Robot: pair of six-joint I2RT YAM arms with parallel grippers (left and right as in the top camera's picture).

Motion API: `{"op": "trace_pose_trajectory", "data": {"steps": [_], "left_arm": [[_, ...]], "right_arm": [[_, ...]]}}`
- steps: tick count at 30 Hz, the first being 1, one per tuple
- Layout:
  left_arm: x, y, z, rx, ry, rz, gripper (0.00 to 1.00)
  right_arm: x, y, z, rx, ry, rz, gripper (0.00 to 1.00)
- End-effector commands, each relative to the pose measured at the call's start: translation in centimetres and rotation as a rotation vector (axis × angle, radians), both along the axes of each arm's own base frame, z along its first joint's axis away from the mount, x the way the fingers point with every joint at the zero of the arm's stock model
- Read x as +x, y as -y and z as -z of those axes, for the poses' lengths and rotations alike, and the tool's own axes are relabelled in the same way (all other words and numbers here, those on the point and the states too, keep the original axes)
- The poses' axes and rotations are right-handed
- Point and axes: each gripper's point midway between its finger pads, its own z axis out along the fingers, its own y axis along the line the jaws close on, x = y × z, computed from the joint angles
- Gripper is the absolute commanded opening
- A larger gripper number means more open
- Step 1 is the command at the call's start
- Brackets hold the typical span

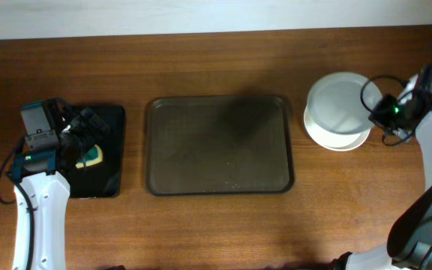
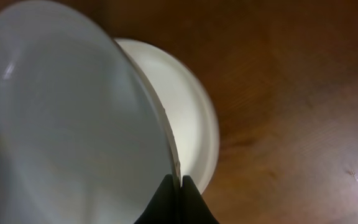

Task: Clean dirty plates on tray and stack at the side

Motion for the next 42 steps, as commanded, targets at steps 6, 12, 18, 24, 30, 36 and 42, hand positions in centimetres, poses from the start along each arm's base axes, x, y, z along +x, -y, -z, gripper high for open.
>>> {"op": "trace_pose_trajectory", "data": {"steps": [6, 12, 18, 24, 30, 36, 42], "left_arm": [[0.2, 0.0, -0.6, -0.003, 0.018, 0.004, 0.99], [0.2, 0.0, -0.6, -0.003, 0.018, 0.004, 0.99], [0.2, 0.0, -0.6, -0.003, 0.018, 0.004, 0.99], [0.2, 0.0, -0.6, -0.003, 0.018, 0.004, 0.99], [0.2, 0.0, -0.6, -0.003, 0.018, 0.004, 1.0], [0.2, 0.0, -0.6, -0.003, 0.018, 0.004, 0.99], [0.2, 0.0, -0.6, -0.003, 0.018, 0.004, 1.0]], "right_arm": [[-0.7, -0.1, 4.1, 0.035, 0.032, 0.089, 0.04], [-0.1, -5.4, 3.1, 0.153, 0.045, -0.079, 0.86], [-7.9, -8.9, -6.7, 0.091, 0.097, -0.169, 0.98], [-20.9, -16.8, -10.9, 0.054, 0.177, -0.385, 0.98], [-25.2, -17.7, -11.6, 0.03, 0.245, -0.401, 0.98], [-25.8, -17.8, -12.0, 0.01, 0.294, -0.411, 0.98], [-25.3, -19.7, -15.9, -0.139, 0.918, -0.557, 0.98]]}}
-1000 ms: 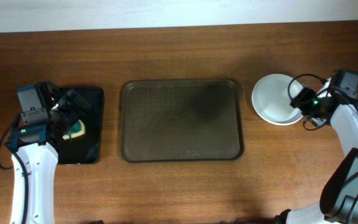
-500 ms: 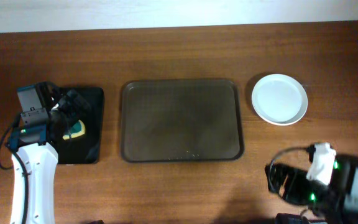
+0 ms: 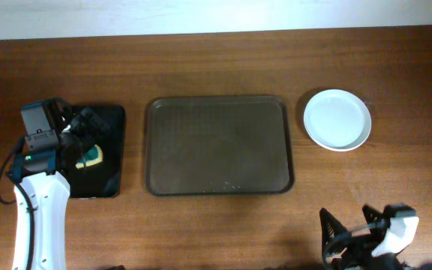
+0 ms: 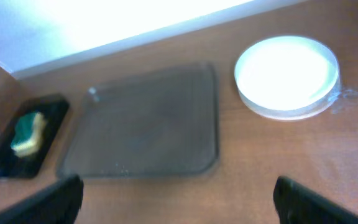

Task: Clean dirty plates on tray and stack at the side

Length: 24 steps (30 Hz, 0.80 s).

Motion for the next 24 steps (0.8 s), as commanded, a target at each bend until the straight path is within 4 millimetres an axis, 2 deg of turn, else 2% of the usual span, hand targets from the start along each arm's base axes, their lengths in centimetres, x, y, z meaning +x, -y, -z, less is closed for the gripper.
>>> {"op": "trace_pose_trajectory", "data": {"steps": [1, 3, 5, 10, 12, 14, 17, 19, 20, 24], "left_arm": [[0.2, -0.1, -0.6, 0.0, 0.016, 0.002, 0.99], [0.2, -0.1, -0.6, 0.0, 0.016, 0.002, 0.99], [0.2, -0.1, -0.6, 0.0, 0.016, 0.002, 0.99], [0.2, -0.1, -0.6, 0.0, 0.016, 0.002, 0.99], [0.2, -0.1, -0.6, 0.0, 0.016, 0.002, 0.99], [0.2, -0.1, -0.6, 0.0, 0.016, 0.002, 0.99], [0.2, -0.1, -0.6, 0.0, 0.015, 0.002, 0.99], [0.2, -0.1, -0.6, 0.0, 0.015, 0.001, 0.99], [0.2, -0.1, -0.6, 0.0, 0.016, 0.002, 0.99], [0.2, -0.1, -0.6, 0.0, 0.016, 0.002, 0.99]], "right_arm": [[1.4, -1.2, 0.8, -0.01, 0.13, -0.095, 0.98], [4.3, -1.5, 1.7, -0.01, 0.204, -0.115, 0.98], [6.9, -1.7, 3.4, -0.012, 0.261, -0.122, 0.98], [10.4, -1.3, 7.8, -0.023, 0.344, -0.095, 0.98], [11.2, -0.5, 9.8, -0.033, 0.332, -0.048, 0.98], [11.6, 0.2, 10.9, -0.042, 0.32, -0.002, 0.98], [11.7, 0.9, 11.0, -0.083, 0.323, 0.028, 0.98], [11.8, 1.2, 11.0, -0.217, 0.35, 0.016, 0.99], [11.9, 2.0, 11.1, -0.265, 0.347, 0.054, 0.98], [12.0, 3.4, 11.4, -0.276, 0.325, 0.133, 0.98]]}}
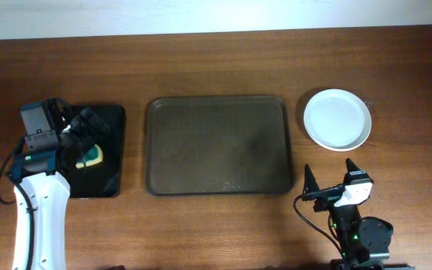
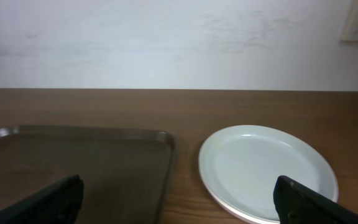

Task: Clean dirty plates on tray and stack at the side

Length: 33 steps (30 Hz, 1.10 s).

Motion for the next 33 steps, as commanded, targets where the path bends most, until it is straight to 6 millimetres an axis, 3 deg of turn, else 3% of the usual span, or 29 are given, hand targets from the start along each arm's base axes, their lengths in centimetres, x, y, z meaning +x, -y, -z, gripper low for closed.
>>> {"op": "trace_pose_trajectory", "data": {"steps": [1, 3, 19, 20, 22, 23, 24, 26, 29, 33], "left_arm": [[0.2, 0.0, -0.6, 0.0, 0.016, 0.002, 0.99], [0.2, 0.0, -0.6, 0.0, 0.016, 0.002, 0.99], [0.2, -0.1, -0.6, 0.0, 0.016, 0.003, 0.99], [-0.2, -0.5, -0.2, 0.025, -0.006, -0.01, 0.99], [-4.3, -0.5, 1.8, 0.044, -0.186, -0.015, 0.99], [-5.5, 0.1, 1.8, 0.027, -0.215, -0.007, 0.99], [-6.4, 1.1, 1.0, 0.038, -0.192, 0.035, 0.99], [-6.3, 2.5, -0.1, 0.12, -0.096, 0.16, 0.99], [-6.5, 5.6, -2.0, 0.282, 0.223, 0.349, 0.99], [-8.7, 7.6, -2.9, 0.326, 0.569, 0.384, 0.99]], "right_arm": [[0.1, 1.3, 0.5, -0.031, -0.006, 0.079, 0.98], [0.1, 0.6, 0.4, -0.027, 0.0, 0.035, 0.98], [0.1, 0.6, 0.3, -0.028, 0.0, 0.038, 0.98], [0.1, 0.6, 0.3, -0.028, 0.0, 0.038, 0.98], [0.1, 0.6, 0.3, -0.028, 0.0, 0.038, 0.98], [0.1, 0.6, 0.3, -0.028, 0.0, 0.038, 0.98], [0.1, 0.6, 0.3, -0.028, 0.0, 0.038, 0.98], [0.1, 0.6, 0.3, -0.028, 0.0, 0.038, 0.98], [0.1, 0.6, 0.3, -0.028, 0.0, 0.038, 0.98], [0.1, 0.6, 0.3, -0.028, 0.0, 0.038, 0.98]]}}
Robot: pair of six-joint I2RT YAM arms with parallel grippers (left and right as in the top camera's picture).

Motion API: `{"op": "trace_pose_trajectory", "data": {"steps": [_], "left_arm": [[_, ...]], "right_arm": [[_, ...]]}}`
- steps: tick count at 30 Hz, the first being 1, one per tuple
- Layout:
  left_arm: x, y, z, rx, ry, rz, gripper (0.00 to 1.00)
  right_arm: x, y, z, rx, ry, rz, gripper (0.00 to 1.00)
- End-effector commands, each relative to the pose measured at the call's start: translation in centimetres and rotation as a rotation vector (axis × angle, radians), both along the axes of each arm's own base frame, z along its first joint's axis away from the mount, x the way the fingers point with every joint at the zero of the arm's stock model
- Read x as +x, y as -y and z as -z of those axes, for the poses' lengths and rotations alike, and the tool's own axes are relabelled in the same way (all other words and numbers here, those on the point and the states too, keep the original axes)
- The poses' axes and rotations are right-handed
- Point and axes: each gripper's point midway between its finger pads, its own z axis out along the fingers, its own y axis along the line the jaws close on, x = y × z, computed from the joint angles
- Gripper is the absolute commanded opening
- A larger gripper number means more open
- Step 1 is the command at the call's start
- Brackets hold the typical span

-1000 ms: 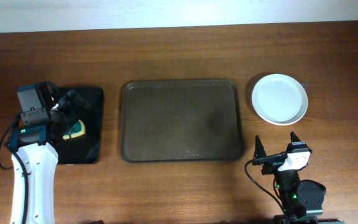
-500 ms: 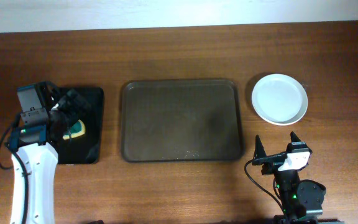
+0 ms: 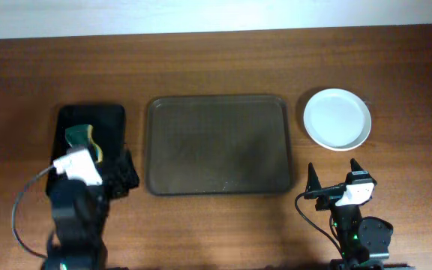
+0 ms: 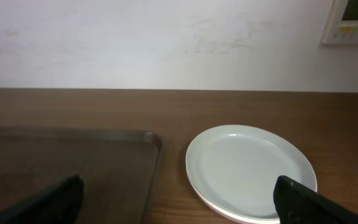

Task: Clean dirty plates on tray and stack at the side

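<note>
Two white plates lie stacked on the bare table right of the brown tray, which has no plates on it. The right wrist view shows the stack and the tray's corner. My right gripper is open and holds nothing, near the front edge below the stack; it faces the plates from a distance. My left gripper sits low at the front left, apparently open, one finger showing past the black dish. A green and yellow sponge lies in that dish.
The black sponge dish stands left of the tray, partly under my left wrist. A white wall rises behind the table's far edge. Both arm bases sit at the near edge.
My left arm has left the dish's left side and now sits at the front edge. The sponge lies free, farther up in the dish. My right gripper has hardly moved.
My right gripper was shut on a white plate's rim, tilted over another plate at the right. Then both plates lay stacked and the gripper was open at the front edge. My left gripper stayed over the sponge dish, and now rests at the front.
</note>
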Motion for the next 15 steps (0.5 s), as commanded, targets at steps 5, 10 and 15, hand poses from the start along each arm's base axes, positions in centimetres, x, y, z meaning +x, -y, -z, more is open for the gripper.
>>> {"op": "trace_pose_trajectory", "data": {"steps": [5, 10, 15], "left_arm": [[-1.2, 1.4, 1.6, 0.05, 0.344, 0.089, 1.0], [-1.5, 1.7, 2.8, 0.054, 0.426, 0.104, 0.99], [-2.1, 0.2, 2.8, 0.078, 0.429, 0.001, 0.99]], "right_arm": [[0.0, -0.2, 0.3, -0.007, -0.001, -0.007, 0.98], [0.0, -0.2, 0.3, -0.007, -0.001, -0.007, 0.98], [0.0, -0.2, 0.3, -0.007, -0.001, -0.008, 0.98]]}}
